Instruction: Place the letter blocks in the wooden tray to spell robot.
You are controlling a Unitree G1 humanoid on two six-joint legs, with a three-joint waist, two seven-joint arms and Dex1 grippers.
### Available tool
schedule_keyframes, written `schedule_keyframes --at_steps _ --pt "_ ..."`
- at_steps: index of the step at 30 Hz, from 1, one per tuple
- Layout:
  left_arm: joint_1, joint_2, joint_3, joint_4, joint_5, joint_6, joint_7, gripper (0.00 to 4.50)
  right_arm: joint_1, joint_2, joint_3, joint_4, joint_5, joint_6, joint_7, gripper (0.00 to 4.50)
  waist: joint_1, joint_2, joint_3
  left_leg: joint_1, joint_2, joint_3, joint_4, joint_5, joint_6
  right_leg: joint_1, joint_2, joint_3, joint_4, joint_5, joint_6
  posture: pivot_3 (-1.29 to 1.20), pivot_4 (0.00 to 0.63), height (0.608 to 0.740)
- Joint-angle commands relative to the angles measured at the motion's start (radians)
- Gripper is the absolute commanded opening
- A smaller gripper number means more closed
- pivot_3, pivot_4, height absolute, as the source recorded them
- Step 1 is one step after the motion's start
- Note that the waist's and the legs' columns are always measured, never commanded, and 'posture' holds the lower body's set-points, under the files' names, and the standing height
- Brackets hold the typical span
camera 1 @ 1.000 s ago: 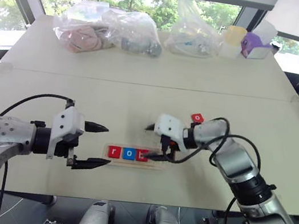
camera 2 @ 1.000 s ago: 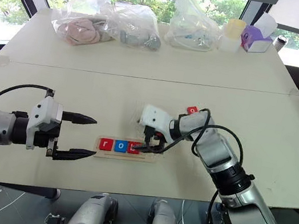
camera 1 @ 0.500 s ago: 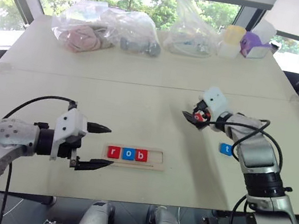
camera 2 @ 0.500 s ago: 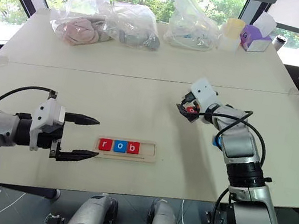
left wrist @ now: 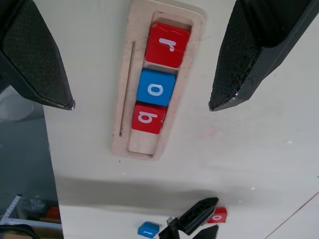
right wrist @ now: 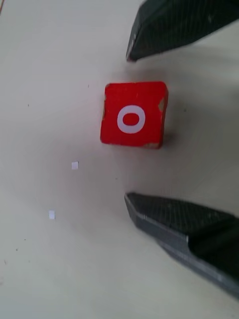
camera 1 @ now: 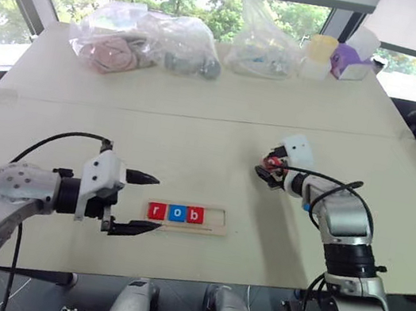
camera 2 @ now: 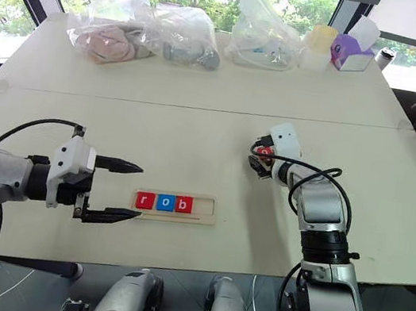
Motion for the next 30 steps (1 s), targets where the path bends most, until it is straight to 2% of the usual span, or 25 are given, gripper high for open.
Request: schedule_keyframes --at_steps 1,3,6,8,12,15,17,22,30 --pt "0.019 0.022 0.037 -0.011 0.0 -0.028 -0.03 4.5 -0.016 0.011 -0.026 0.021 0.011 0.025 -0.033 2.15 -0.003 0.0 0.0 0.0 0.0 0.0 0.0 0.0 0.0 0.0 0.0 0.0 0.0 0.0 0.0 0.0 0.15 0.74" --pt "0.021 0.029 0.044 -0.011 -0.005 -0.03 -0.039 4.5 -0.024 0.032 -0.051 0.025 0.038 0.049 -0.043 1.18 -0.003 0.0 0.0 0.0 0.0 0.0 0.0 0.0 0.0 0.0 0.0 0.0 0.0 -0.001 -0.001 0.0 0.15 0.74" --pt "0.016 0.032 0.048 -0.01 -0.006 -0.03 -0.044 4.5 -0.024 0.05 -0.089 -0.008 0.066 0.093 -0.069 1.19 -0.004 0.0 0.0 0.0 0.0 0.0 0.0 0.0 0.0 0.0 0.0 0.0 0.0 -0.001 -0.001 0.0 0.15 0.74" --pt "0.005 0.033 0.055 -0.01 -0.012 -0.027 -0.044 4.5 0.002 0.035 -0.102 -0.105 0.088 0.164 -0.069 1.19 -0.003 0.0 0.0 0.0 0.0 0.0 0.0 0.0 0.0 0.0 0.0 0.0 0.0 0.0 0.0 0.0 0.15 0.74" --pt "-0.034 0.031 0.085 -0.022 -0.064 0.01 -0.034 4.5 0.113 -0.005 -0.114 -0.41 0.158 0.374 -0.05 1.19 0.003 0.0 0.0 -0.002 0.0 -0.001 -0.001 0.0 0.0 -0.001 -0.001 0.0 -0.001 0.0 0.001 0.0 0.15 0.74" --pt "-0.127 0.037 0.105 -0.036 -0.135 0.079 -0.007 4.5 0.236 -0.007 -0.153 -0.709 0.228 0.61 -0.044 1.19 0.003 0.0 0.0 -0.002 0.0 -0.002 -0.001 0.0 0.0 -0.001 -0.001 0.0 -0.001 -0.001 0.002 0.0 0.15 0.74" --pt "-0.154 0.042 0.104 -0.036 -0.145 0.097 -0.003 4.5 0.27 0.006 -0.174 -0.802 0.243 0.693 -0.053 1.19 0.002 0.0 0.0 -0.002 0.0 -0.005 -0.001 0.0 0.0 -0.001 -0.001 0.0 -0.001 -0.003 0.005 0.0 0.15 0.74" --pt "-0.188 0.046 0.095 -0.034 -0.163 0.126 -0.002 4.5 0.329 0.039 -0.196 -0.889 0.261 0.731 -0.1 1.19 -0.006 0.0 0.0 0.0 0.0 -0.004 -0.001 0.0 0.0 -0.001 -0.001 0.0 -0.001 -0.005 0.001 0.0 0.15 0.74" --pt "-0.209 0.048 0.08 -0.035 -0.174 0.152 -0.013 4.5 0.357 0.02 -0.139 -0.891 0.272 0.73 -0.142 1.19 -0.005 0.0 0.0 -0.001 0.0 -0.004 -0.001 0.0 0.0 -0.001 0.0 0.0 -0.001 -0.005 0.001 0.0 0.15 0.74"
